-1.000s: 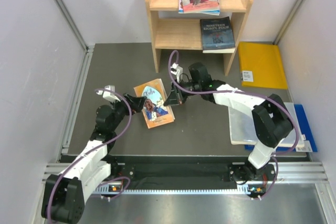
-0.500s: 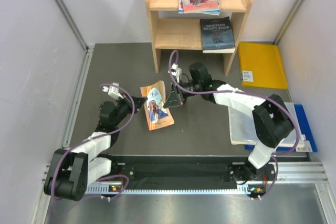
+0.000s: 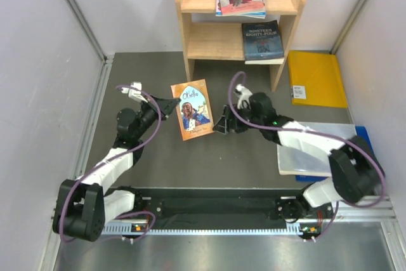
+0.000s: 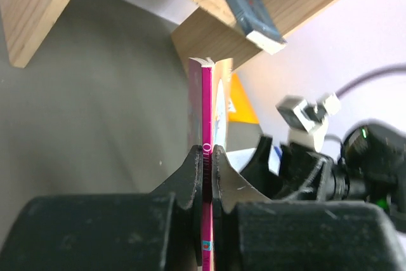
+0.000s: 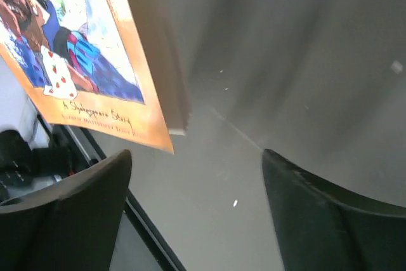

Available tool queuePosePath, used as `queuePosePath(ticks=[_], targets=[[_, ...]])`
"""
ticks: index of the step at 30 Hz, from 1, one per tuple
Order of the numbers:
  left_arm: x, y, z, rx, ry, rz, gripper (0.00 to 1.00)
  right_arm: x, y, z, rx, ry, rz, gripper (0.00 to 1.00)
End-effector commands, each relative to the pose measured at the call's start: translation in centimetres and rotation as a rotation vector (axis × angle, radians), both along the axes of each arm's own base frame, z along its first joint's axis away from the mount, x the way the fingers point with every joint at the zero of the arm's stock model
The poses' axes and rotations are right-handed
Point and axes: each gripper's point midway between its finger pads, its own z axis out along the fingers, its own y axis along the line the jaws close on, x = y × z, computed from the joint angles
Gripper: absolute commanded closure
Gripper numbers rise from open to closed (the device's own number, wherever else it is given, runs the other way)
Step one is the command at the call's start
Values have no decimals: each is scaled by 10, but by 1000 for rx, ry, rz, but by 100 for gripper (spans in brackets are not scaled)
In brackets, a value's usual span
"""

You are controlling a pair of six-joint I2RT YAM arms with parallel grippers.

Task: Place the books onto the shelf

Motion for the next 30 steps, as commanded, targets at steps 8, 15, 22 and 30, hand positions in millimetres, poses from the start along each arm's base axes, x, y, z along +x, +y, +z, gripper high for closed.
queuePosePath(ticks=[8, 15, 22, 30], targets=[[18, -15, 47, -124, -109, -7, 100, -23, -29, 87, 673, -11, -282, 5], [26, -53, 73, -140, -162, -68, 100, -46, -8, 103, 900, 40, -197, 7], [27, -82, 88, -148, -178, -132, 100, -54, -8, 116, 1031, 40, -164, 10], [18, -97, 83, -152, -163, -171, 100, -41, -16, 128, 1085, -4, -226, 15]])
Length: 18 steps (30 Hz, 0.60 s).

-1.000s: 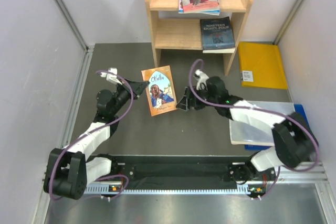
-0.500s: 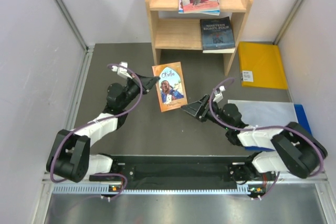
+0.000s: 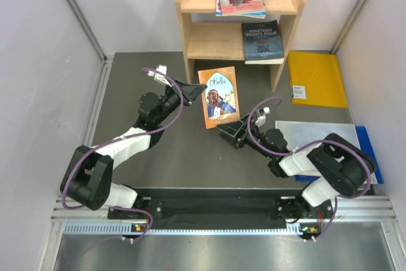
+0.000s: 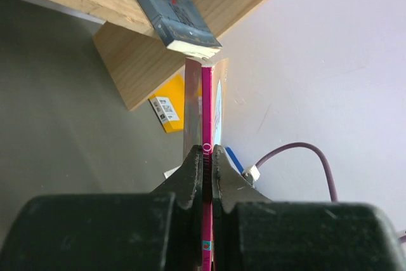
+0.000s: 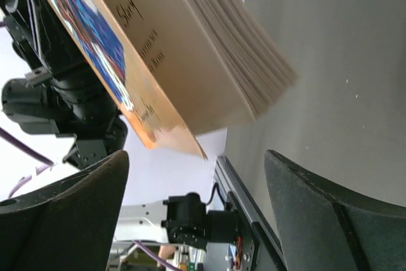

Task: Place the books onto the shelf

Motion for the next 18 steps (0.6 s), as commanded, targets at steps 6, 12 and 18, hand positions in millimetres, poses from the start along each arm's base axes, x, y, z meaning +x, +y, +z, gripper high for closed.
queuePosePath(ticks=[6, 12, 18], targets=[[-18, -12, 16, -51, -62, -32, 100, 9, -16, 122, 315, -344, -83, 17], [-23, -16, 0, -37, -23, -51, 100, 19, -30, 131, 322, -374, -118, 32], [-21, -12, -20, -11, 15, -23, 100, 22, -44, 137, 331, -372, -138, 82]])
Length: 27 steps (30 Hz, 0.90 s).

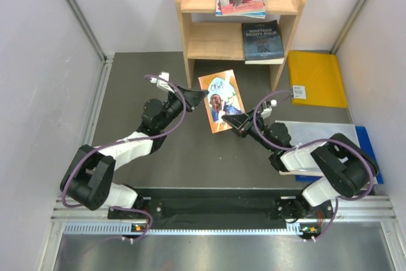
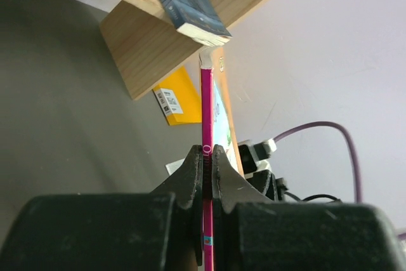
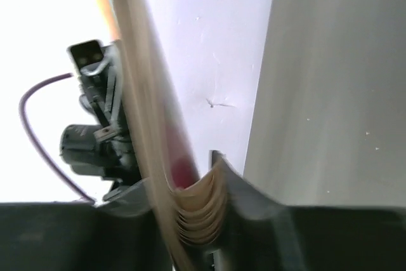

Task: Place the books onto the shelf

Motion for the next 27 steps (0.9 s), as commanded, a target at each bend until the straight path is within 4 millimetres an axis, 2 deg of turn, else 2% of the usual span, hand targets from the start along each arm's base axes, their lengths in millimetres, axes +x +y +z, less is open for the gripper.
queuePosePath(ticks=[1, 5, 7, 8, 9, 11, 12, 13, 14, 15, 16, 18, 20, 25, 27], targets=[[-9, -3, -2, -3, -15, -25, 100, -13, -26, 105, 226, -343, -41, 92], [-3, -5, -7, 13, 0, -22, 99, -10, -27, 114, 167, -374, -51, 100], [-2, -5, -10, 30, 4, -17, 93, 0, -27, 115, 109, -378, -62, 100], [-1, -4, -12, 37, 7, -10, 88, 1, -29, 122, 100, -398, -68, 100], [0, -3, -14, 45, 11, -3, 75, 6, -32, 124, 78, -404, -71, 100], [-1, 0, -19, 70, 23, 10, 66, 19, -32, 132, 36, -412, -78, 100], [0, 2, -22, 78, 30, 24, 57, 24, -36, 135, 25, -423, -84, 100], [-1, 4, -21, 86, 27, 28, 54, 29, -37, 146, 25, -443, -85, 100], [-2, 5, -28, 100, 42, 34, 52, 36, -38, 146, 17, -447, -86, 100], [-2, 7, -30, 107, 48, 44, 51, 42, -43, 149, 8, -456, -89, 100], [-4, 9, -30, 113, 43, 49, 48, 48, -45, 160, 18, -479, -93, 100], [-7, 13, -38, 127, 62, 58, 47, 65, -50, 158, -3, -469, -89, 100], [-11, 15, -42, 135, 67, 58, 46, 83, -49, 167, 0, -473, -78, 100], [-18, 20, -49, 149, 79, 62, 45, 131, -56, 162, -33, -392, -60, 100], [-21, 22, -54, 155, 90, 63, 45, 140, -56, 158, -53, -363, -50, 100]])
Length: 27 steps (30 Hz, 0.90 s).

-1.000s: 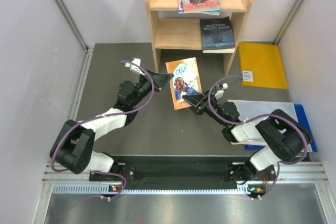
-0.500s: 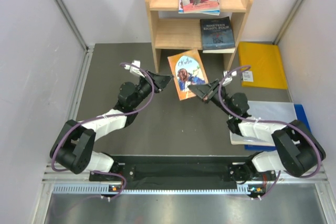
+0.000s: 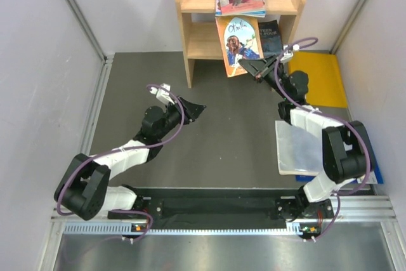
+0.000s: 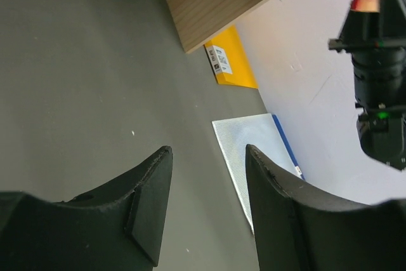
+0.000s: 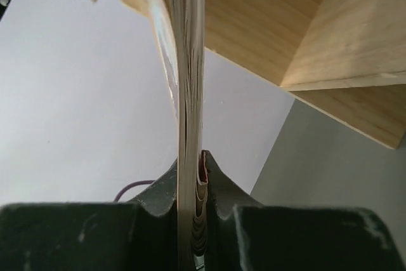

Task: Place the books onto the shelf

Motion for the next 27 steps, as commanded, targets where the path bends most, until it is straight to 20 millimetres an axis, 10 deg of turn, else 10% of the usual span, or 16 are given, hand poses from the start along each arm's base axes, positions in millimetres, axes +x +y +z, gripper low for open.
queuePosePath(ticks=[1, 27], targets=[[-6, 7, 9, 3, -47, 16, 45, 17, -2, 11, -27, 4, 36, 100], [-12, 10, -2, 40, -24, 15, 45, 14, -36, -8, -20, 103, -53, 100]])
